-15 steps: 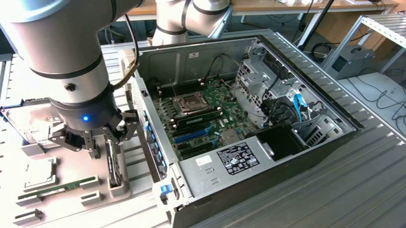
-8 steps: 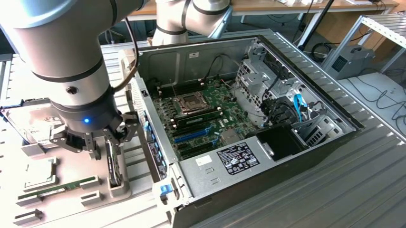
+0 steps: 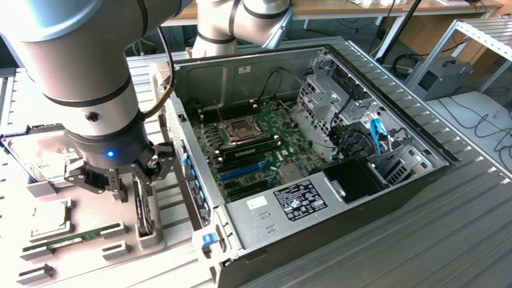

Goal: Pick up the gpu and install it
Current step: 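Pick up the gpu and move the gpu toward the slot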

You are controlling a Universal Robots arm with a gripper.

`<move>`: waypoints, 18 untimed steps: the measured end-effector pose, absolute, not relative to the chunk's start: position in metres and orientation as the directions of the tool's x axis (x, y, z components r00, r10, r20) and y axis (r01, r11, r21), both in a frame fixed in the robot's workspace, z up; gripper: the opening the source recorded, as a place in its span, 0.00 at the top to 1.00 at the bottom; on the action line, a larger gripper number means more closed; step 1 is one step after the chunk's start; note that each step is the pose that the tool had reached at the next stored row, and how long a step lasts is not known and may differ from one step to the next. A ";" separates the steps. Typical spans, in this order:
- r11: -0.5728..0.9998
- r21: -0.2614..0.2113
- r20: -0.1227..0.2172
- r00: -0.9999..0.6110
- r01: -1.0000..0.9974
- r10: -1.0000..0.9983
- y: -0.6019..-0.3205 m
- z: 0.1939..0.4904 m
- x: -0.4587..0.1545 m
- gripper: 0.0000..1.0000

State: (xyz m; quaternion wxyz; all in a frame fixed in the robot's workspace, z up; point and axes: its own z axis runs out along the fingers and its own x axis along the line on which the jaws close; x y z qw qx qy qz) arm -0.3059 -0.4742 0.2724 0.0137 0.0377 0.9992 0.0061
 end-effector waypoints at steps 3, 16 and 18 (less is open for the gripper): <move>0.997 0.013 -0.027 -0.997 0.075 0.075 -0.472 0.270 -0.306 0.58; 0.997 0.011 -0.027 -0.997 0.075 0.075 -0.459 0.260 -0.306 0.58; 0.997 0.011 -0.027 -0.997 0.075 0.075 -0.457 0.258 -0.306 0.58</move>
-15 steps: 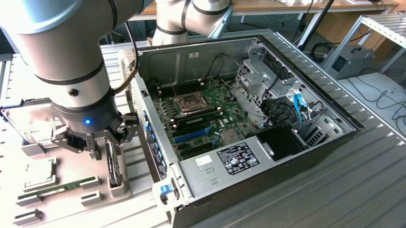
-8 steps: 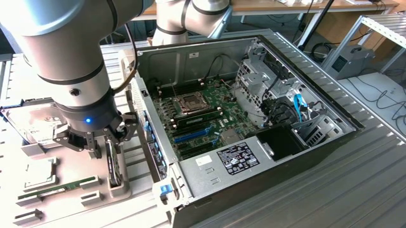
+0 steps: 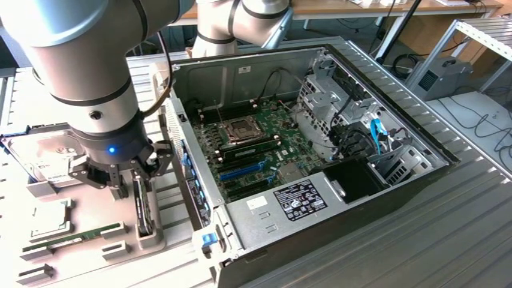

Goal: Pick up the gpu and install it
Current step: 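Pick up the gpu and move the gpu toward the slot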

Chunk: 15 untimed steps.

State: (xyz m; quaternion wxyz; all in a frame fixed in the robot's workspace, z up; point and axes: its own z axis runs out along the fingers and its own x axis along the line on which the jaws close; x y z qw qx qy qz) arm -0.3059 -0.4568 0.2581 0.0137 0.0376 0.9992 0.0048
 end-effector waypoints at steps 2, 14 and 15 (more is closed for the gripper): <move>0.997 0.010 -0.027 -0.997 0.075 0.075 -0.456 0.256 -0.306 0.58; 0.997 0.010 -0.027 -0.997 0.075 0.076 -0.455 0.245 -0.306 0.58; 0.997 0.010 -0.027 -0.997 0.075 0.076 -0.455 0.245 -0.306 0.58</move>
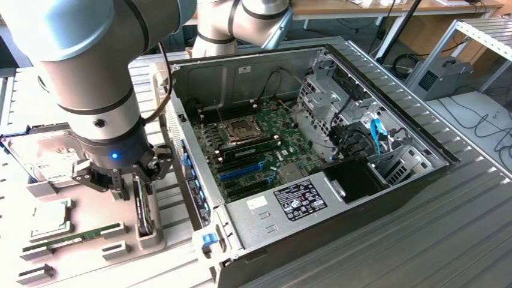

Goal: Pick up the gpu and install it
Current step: 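Pick up the gpu and move the gpu toward the slot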

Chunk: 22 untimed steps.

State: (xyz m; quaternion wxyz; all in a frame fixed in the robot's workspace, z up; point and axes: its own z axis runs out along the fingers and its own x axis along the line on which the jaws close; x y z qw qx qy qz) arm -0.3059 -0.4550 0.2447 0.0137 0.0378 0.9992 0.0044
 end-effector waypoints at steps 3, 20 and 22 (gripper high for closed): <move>0.997 0.010 -0.027 -0.997 0.075 0.076 -0.455 0.245 -0.306 0.58; 0.997 0.010 -0.027 -0.997 0.075 0.076 -0.455 0.245 -0.306 0.74; 0.997 0.010 -0.027 -0.997 0.075 0.076 -0.455 0.245 -0.306 0.74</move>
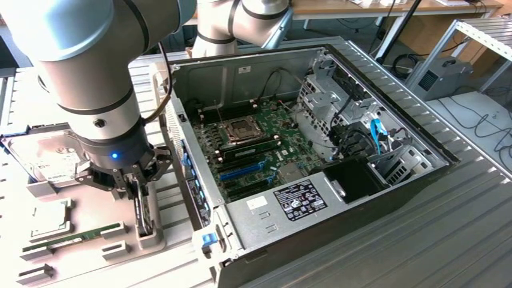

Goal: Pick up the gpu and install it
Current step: 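Pick up the gpu and move the gpu toward the slot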

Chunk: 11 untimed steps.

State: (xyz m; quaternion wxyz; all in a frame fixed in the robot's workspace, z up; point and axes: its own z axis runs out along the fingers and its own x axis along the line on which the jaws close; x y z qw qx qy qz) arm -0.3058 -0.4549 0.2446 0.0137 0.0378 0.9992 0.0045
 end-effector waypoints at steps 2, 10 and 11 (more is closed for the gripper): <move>0.997 0.010 -0.027 -0.997 0.075 0.076 -0.455 0.245 -0.306 0.74; 0.997 0.010 -0.027 -0.997 0.075 0.076 -0.455 0.249 -0.306 0.74; 0.997 0.010 -0.027 -0.997 0.075 0.076 -0.455 0.250 -0.306 0.74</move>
